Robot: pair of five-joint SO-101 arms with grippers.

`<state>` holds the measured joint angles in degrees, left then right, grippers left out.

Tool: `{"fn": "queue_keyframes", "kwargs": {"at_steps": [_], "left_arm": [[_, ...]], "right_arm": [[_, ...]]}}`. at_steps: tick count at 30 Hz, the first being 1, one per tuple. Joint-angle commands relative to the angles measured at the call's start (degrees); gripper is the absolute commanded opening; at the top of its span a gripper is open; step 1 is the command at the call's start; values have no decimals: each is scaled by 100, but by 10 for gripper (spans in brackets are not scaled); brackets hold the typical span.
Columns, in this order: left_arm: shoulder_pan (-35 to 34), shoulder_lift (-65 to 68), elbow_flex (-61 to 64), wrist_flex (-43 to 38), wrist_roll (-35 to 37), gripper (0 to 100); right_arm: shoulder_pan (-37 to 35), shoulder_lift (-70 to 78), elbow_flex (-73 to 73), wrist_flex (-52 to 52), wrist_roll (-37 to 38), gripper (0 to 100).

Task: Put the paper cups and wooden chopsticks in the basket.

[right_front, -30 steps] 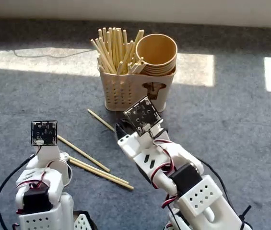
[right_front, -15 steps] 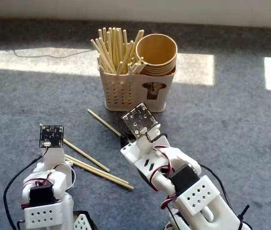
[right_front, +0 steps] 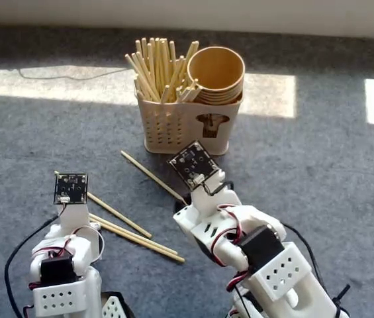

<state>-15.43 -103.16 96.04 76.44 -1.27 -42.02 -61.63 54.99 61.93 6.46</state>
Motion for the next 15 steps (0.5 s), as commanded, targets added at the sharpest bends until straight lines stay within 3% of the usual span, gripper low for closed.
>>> {"fn": "queue_keyframes", "kwargs": {"at_steps": [1, 15], "left_arm": [[-31, 75, 119, -9, -26, 5], [-40, 75, 119, -9, -26, 5]], "right_arm": [[-57, 462, -321, 40, 70, 45], [-57, 2378, -1253, 435, 79, 46]]}}
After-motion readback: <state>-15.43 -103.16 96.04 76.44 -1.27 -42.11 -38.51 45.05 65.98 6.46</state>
